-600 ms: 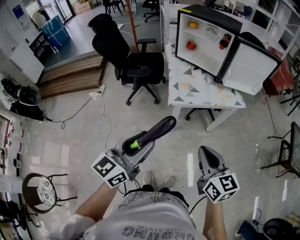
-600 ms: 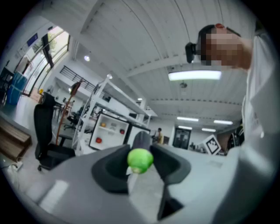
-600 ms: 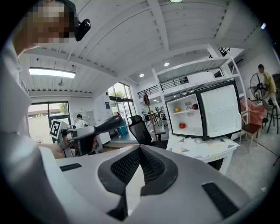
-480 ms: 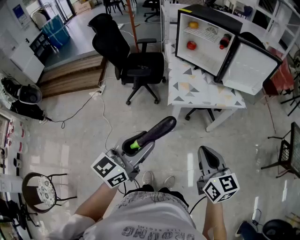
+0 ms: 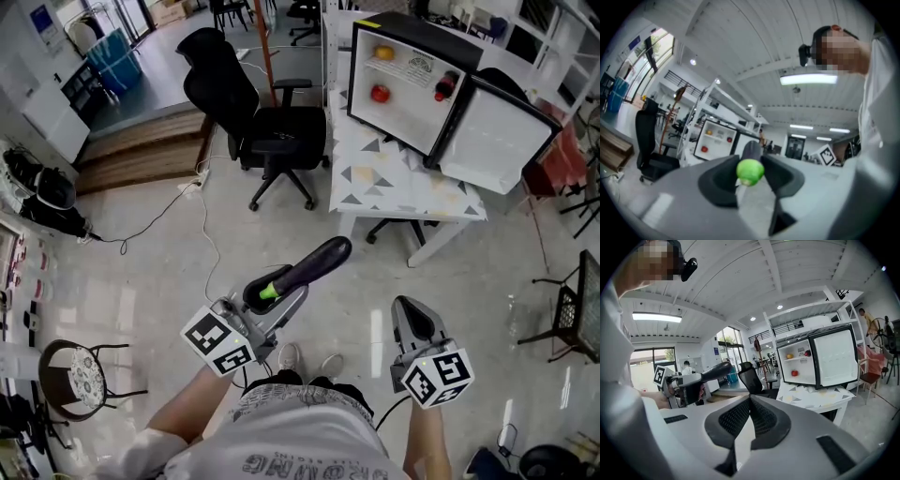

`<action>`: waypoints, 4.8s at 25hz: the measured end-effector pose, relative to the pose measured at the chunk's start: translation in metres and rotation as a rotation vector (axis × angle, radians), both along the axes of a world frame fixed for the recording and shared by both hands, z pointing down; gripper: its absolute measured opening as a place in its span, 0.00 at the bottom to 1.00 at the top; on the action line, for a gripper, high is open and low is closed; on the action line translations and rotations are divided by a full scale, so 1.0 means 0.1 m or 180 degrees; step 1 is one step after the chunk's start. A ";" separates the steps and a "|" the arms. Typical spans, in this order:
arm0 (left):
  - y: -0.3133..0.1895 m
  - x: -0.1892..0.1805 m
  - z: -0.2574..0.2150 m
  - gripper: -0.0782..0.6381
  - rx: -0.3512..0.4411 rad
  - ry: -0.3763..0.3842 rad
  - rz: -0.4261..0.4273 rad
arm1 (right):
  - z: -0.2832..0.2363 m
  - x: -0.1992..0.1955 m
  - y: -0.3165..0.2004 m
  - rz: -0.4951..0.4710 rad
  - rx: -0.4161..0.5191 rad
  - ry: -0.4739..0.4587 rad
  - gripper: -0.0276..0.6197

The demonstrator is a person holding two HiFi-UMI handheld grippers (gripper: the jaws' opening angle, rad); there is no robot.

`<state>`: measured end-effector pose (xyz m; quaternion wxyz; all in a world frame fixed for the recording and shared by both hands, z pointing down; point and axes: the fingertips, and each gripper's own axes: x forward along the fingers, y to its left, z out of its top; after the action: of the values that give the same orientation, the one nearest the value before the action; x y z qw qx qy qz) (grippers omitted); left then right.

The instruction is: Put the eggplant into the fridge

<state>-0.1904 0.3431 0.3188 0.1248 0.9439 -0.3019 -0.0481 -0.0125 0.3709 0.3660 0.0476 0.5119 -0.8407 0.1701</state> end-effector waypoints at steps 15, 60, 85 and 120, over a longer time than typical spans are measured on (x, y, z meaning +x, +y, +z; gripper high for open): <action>0.03 0.37 0.00 0.33 0.0068 -0.0019 -0.0132 | 0.02 0.43 -0.03 -0.0091 0.0027 -0.0032 0.05; -2.64 0.34 0.57 0.33 -0.0265 -0.0043 -0.0080 | 0.53 0.54 -2.55 0.0112 -0.0306 0.0053 0.05; -4.55 0.07 0.57 0.33 -0.0223 -0.0101 0.0377 | 0.35 0.17 -4.19 0.0489 -0.0305 0.0174 0.05; -6.08 1.92 0.15 0.33 0.0304 -0.0511 0.0322 | 0.24 1.17 -5.33 0.0010 -0.0161 -0.0325 0.05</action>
<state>0.0019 -0.2648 0.3337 0.0573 0.9636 -0.2603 0.0197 0.1042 -0.1624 0.3901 0.0173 0.5025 -0.8367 0.2172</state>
